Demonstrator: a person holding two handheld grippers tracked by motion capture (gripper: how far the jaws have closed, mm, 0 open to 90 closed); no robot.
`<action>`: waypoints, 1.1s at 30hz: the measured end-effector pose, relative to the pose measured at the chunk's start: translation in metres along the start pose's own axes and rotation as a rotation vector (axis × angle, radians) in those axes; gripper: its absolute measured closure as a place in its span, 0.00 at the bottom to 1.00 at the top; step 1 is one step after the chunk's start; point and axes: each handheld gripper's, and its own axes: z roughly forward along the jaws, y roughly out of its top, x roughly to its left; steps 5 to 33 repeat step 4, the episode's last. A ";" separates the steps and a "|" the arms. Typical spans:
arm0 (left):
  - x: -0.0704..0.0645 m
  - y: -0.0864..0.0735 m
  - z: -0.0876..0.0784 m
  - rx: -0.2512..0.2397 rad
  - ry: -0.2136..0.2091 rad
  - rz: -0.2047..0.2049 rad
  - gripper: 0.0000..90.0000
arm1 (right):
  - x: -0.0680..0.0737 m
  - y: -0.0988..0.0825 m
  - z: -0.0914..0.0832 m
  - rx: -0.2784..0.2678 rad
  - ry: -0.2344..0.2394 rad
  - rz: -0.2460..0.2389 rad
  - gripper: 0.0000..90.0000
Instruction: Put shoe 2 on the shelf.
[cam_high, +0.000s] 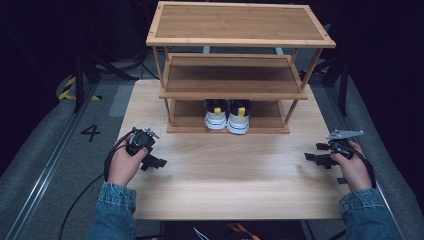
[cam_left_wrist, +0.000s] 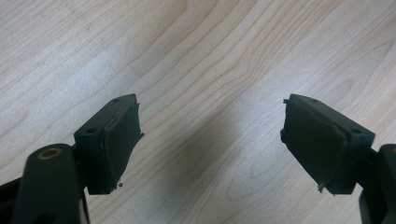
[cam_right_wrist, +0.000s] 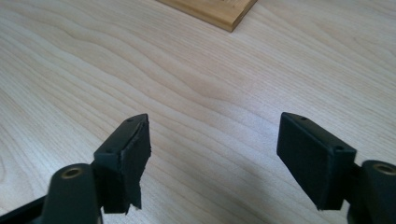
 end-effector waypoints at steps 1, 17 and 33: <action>0.000 0.000 0.000 0.000 0.000 0.000 0.22 | 0.000 0.000 0.000 0.000 0.000 0.000 0.29; 0.001 -0.002 0.002 0.007 0.006 -0.019 0.22 | 0.004 0.002 0.003 0.038 0.015 0.008 0.29; 0.001 -0.002 0.002 0.007 0.006 -0.019 0.22 | 0.004 0.002 0.003 0.038 0.015 0.008 0.29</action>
